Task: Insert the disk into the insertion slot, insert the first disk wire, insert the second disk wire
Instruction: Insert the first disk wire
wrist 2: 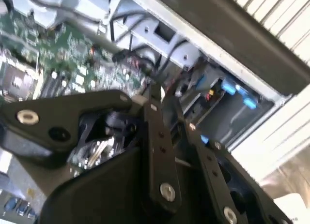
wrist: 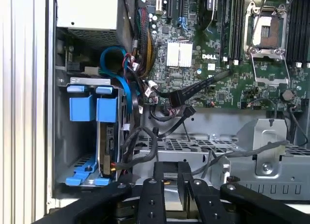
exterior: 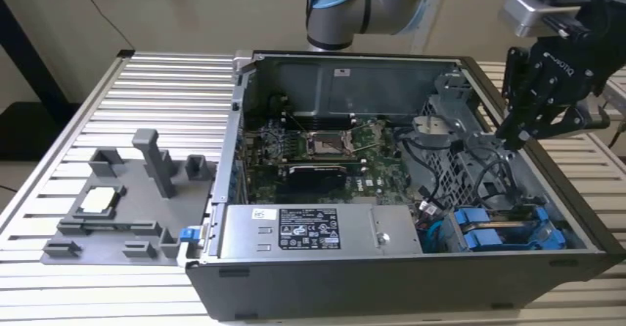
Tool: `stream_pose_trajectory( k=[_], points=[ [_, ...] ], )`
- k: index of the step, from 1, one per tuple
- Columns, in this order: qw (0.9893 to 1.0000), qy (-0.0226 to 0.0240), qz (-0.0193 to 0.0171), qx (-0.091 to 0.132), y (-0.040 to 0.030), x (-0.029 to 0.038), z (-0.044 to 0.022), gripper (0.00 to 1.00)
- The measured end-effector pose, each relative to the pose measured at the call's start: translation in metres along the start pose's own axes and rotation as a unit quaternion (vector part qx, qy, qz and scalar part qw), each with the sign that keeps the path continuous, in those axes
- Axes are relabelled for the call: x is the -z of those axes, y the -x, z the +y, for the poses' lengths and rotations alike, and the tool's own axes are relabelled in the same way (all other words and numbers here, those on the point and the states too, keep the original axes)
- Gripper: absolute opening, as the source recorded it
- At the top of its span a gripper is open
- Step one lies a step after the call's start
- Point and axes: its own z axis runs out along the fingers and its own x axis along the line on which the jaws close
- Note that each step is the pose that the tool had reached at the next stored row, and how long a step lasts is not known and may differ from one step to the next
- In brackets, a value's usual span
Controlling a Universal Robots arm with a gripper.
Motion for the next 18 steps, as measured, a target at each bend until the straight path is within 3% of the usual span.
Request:
stream_pose_trajectory(
  k=[9,11,13,14,18],
  points=[
    [1.0,-0.0007,0.0021,0.0,0.0059,-0.0011,0.0321,0.27],
    [1.0,-0.0005,0.0085,0.002,0.0082,-0.0014,0.035,0.27],
    [0.9998,0.0,0.0187,0.006,0.0091,-0.0018,0.0366,0.27],
    [0.9998,0.0001,0.0209,0.007,0.0096,-0.0022,0.0379,0.27],
    [0.9997,-0.0008,0.0215,0.011,0.0109,-0.004,0.0452,0.27]
  ],
)
